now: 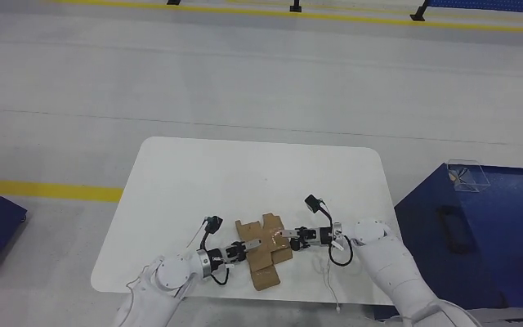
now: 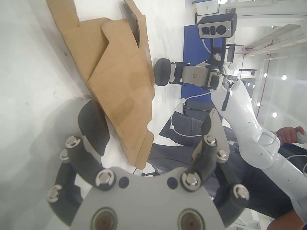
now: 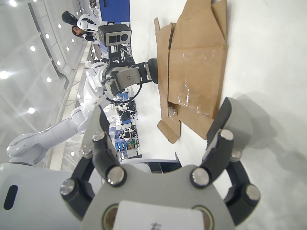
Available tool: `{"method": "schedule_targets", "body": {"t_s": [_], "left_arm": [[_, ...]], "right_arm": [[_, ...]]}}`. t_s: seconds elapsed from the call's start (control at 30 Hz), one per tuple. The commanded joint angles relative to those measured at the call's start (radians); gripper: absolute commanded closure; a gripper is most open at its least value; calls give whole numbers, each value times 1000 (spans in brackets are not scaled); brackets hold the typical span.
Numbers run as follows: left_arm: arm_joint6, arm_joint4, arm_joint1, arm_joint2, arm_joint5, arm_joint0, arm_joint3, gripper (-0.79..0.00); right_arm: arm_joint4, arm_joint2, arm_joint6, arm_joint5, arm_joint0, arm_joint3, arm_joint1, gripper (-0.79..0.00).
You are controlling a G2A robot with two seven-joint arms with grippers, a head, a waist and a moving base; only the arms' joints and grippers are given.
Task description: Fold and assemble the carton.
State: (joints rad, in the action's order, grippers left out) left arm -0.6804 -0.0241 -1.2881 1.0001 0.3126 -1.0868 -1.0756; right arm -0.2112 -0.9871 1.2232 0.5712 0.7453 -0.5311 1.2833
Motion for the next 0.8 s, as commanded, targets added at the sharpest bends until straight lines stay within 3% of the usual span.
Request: {"method": "schedule_targets", "body": {"t_s": [0.0, 0.13, 0.17, 0.2, 0.23, 0.27, 0.47, 0.77], "left_arm": [[4, 4, -6, -14, 6, 12, 22, -785], [21, -4, -17, -42, 12, 33, 63, -785], [24, 0, -20, -47, 18, 37, 71, -699], [25, 5, -22, -50, 25, 41, 80, -533], [29, 6, -24, -52, 33, 44, 87, -225], [38, 7, -26, -53, 40, 47, 96, 0], [55, 13, -31, -54, 65, 60, 126, 0], [49, 22, -23, -31, 112, 42, 82, 0]], "right_arm": [[-31, 2, 21, -3, -11, 31, 7, -785], [-71, 11, 46, -20, -26, 69, 19, -785], [-74, 14, 44, -19, -29, 75, 21, -785], [-76, 17, 43, -17, -30, 79, 22, -785], [-79, 19, 42, -16, -32, 84, 24, -785], [-85, 20, 41, -15, -32, 87, 25, -785], [-122, 15, 45, -19, -40, 99, 22, -785], [-175, -27, 51, -25, -41, 85, -17, -785]]}}
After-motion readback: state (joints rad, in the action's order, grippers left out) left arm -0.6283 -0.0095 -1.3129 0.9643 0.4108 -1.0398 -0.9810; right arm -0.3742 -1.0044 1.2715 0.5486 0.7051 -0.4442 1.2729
